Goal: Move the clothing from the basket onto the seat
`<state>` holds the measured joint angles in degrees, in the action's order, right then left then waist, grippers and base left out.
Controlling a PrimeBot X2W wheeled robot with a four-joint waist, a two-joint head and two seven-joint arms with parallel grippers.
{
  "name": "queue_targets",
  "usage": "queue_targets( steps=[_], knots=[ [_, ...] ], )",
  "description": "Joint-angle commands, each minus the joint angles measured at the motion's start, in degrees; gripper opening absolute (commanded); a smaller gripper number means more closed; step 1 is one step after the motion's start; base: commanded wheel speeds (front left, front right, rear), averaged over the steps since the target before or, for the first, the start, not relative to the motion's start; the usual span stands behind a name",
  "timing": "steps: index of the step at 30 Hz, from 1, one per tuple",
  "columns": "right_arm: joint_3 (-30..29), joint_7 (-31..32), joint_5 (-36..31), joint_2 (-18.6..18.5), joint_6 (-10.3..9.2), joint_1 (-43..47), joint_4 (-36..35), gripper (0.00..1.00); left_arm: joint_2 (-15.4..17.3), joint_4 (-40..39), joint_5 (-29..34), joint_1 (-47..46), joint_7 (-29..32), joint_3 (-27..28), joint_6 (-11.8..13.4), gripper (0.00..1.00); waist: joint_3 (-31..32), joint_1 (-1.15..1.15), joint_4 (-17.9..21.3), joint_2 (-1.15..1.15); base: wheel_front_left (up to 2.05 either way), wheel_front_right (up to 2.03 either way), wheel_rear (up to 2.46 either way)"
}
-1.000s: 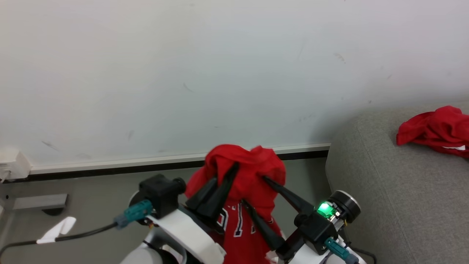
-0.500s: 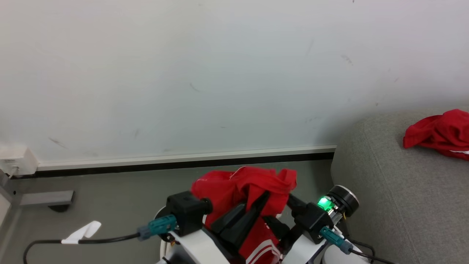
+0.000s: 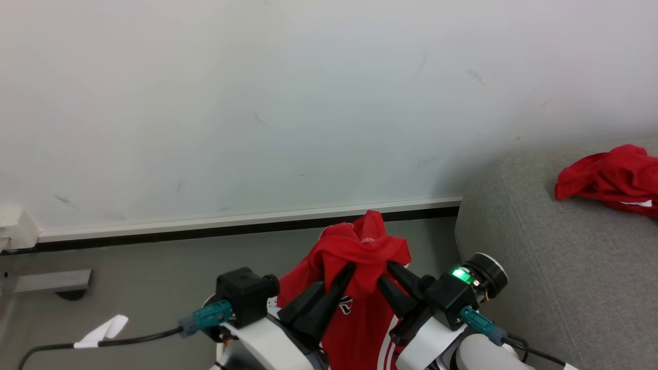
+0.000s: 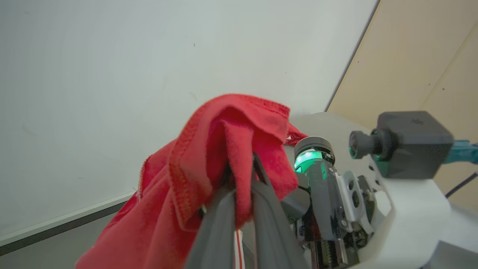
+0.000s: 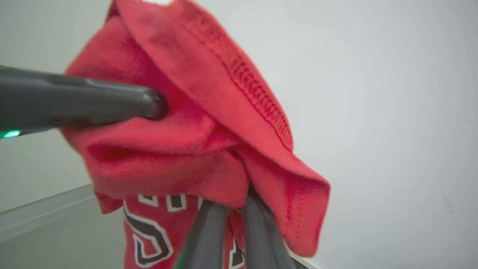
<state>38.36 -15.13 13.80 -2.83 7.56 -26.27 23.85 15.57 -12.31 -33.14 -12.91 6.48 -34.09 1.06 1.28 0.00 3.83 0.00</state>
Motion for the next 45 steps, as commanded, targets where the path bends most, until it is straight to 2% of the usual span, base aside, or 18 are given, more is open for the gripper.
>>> queue_targets(
  steps=[1,12,24,30,34,38,45],
  knots=[
    [-0.28,-0.03,0.5,-0.12,-0.15,0.59,-0.3,0.0,0.36,0.27,0.45,0.65,-0.2,0.14,0.0,1.0,-0.18,0.0,0.22,0.0,0.0,0.0,0.0],
    [-6.58,-0.03,-0.09,-2.12,-0.15,2.25,-1.92,0.0,0.58,5.04,2.05,0.81,-4.86,0.79,-0.03,1.0,-2.18,0.0,4.76,0.0,0.0,0.0,0.0],
    [-15.01,-0.03,-2.73,-3.81,-0.15,4.12,-5.73,0.0,0.92,6.92,4.96,0.15,-8.75,-0.74,-0.71,1.0,-5.13,0.0,15.77,0.0,0.0,0.0,0.0],
    [-18.53,-0.03,-3.23,-4.11,-0.15,5.01,-7.51,0.0,0.74,7.55,6.05,-1.12,-9.66,-1.59,-1.28,1.0,-6.48,0.0,19.26,0.0,0.0,0.0,0.0],
    [-21.08,-0.03,-3.49,-3.95,-0.15,4.66,-8.54,0.0,1.0,7.4,6.6,-2.34,-9.64,-1.96,-1.48,1.0,-8.34,0.0,19.69,0.0,0.0,0.0,0.0],
    [-24.77,-0.03,-3.0,-3.31,-0.15,2.18,-9.03,0.0,1.76,6.8,7.52,-4.35,-9.44,-2.23,-2.21,1.0,-12.04,0.0,18.45,0.0,0.0,0.0,0.0],
    [-34.92,-0.02,-5.59,-4.19,-0.15,-10.18,-7.41,0.0,3.19,5.1,9.68,-10.77,-9.03,-1.76,-4.06,1.0,-22.78,0.0,13.7,0.0,0.0,0.0,0.0]
  ],
)
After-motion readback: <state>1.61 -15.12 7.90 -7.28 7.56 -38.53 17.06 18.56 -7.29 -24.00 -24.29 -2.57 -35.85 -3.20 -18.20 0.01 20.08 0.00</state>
